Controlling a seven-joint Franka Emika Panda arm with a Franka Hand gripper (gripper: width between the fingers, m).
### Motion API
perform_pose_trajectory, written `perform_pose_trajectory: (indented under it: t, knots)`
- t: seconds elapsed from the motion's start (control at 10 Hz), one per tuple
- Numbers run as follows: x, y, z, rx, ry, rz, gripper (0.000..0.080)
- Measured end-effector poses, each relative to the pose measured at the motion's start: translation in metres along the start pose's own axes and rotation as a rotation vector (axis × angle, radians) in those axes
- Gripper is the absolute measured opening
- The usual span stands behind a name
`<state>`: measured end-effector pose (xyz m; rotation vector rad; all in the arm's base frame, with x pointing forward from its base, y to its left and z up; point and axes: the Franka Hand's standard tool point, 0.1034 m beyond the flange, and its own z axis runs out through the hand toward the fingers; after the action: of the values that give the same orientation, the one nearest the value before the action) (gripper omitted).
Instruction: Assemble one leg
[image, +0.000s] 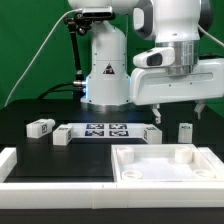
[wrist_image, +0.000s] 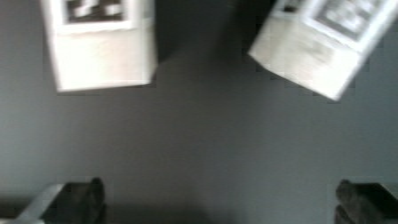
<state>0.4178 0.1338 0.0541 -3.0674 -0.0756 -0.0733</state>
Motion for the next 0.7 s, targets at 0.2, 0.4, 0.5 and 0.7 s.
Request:
perform_pose_trajectory:
  t: [0.2,0.4,0.5,0.7]
  knots:
    - [0.001,0.001,0.001,0.008,0.0,0.14,0.0649]
    - [0.0,-0.002,0.001,0.019,-0.005,0.295,0.0649]
    - [-0.005,-0.002,0.003,0.019,0.002,0.292,0.0649]
    - [-0.02,-0.013,0.007,0.02,-0.019,0.327,0.0649]
